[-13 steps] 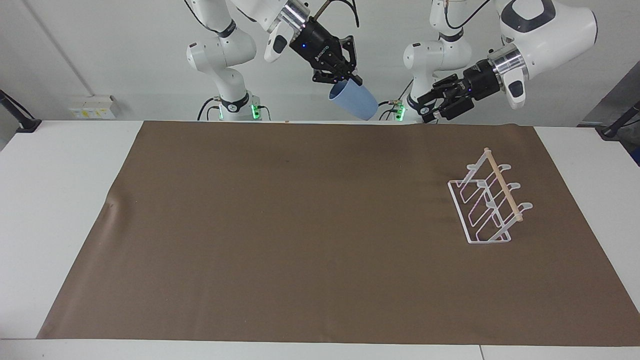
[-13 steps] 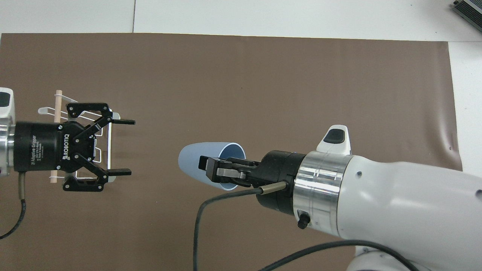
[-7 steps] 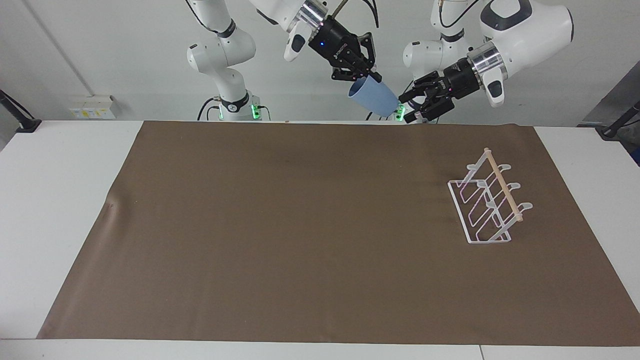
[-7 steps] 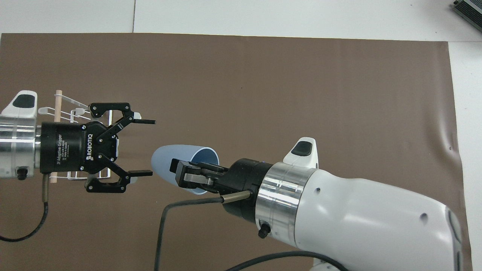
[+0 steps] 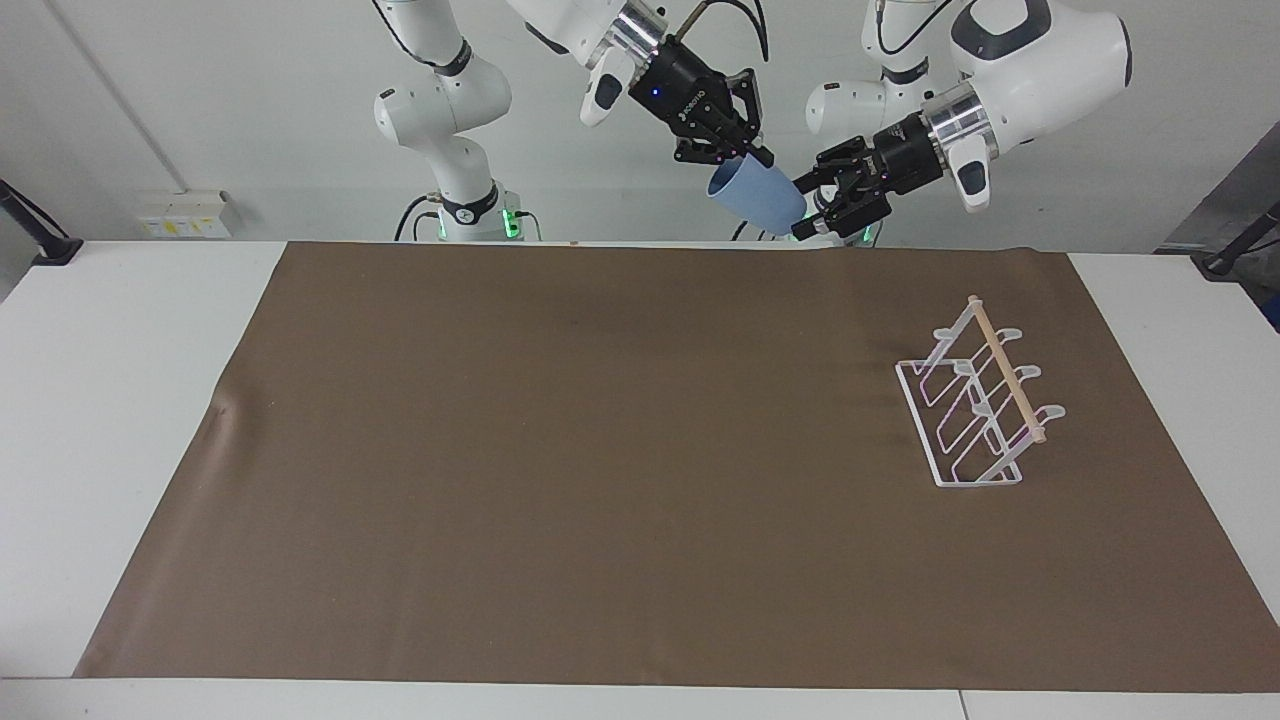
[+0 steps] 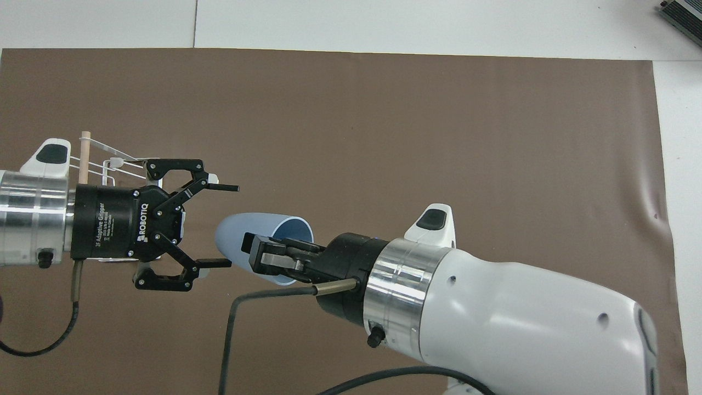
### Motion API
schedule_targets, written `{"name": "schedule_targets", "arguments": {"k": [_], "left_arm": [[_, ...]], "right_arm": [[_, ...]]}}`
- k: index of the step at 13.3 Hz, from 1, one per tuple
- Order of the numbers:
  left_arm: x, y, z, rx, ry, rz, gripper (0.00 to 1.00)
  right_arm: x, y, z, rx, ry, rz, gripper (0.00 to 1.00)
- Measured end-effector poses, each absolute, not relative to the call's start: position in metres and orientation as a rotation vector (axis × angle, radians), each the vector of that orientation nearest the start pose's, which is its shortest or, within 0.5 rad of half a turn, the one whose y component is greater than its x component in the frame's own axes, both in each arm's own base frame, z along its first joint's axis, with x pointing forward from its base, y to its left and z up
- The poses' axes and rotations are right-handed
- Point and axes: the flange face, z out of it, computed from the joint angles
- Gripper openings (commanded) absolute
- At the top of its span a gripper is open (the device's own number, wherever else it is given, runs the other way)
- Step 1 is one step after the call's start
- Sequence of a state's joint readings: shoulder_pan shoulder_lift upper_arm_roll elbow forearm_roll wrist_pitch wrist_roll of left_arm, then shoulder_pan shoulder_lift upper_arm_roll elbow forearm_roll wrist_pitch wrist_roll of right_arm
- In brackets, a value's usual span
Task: Hang cup on cup holder
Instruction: 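Close the left gripper around the cup body near the right gripper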
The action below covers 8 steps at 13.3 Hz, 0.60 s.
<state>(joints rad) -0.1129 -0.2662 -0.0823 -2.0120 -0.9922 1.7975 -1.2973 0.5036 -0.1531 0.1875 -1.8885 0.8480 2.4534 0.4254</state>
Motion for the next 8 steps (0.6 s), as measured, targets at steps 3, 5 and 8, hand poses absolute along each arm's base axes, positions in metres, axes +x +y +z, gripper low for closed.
{"name": "schedule_targets", "arguments": {"k": [3,5,8], "left_arm": [[0.463,-0.171,0.607,1.828,1.404,-0.769,1.0],[0.459,-0.181,0.607,1.847,1.391,-0.777,1.0],[0.456,-0.186,0.604,1.858,1.386,-0.786,1.0]], "right_arm": [[0.428,0.366,0.652,-2.159,0.211,-0.223,0.0],[0.427,0.368,0.652,-2.159,0.209,-0.222,0.0],[0.426,0.368,0.652,-2.159,0.208,-0.221,0.0]]}}
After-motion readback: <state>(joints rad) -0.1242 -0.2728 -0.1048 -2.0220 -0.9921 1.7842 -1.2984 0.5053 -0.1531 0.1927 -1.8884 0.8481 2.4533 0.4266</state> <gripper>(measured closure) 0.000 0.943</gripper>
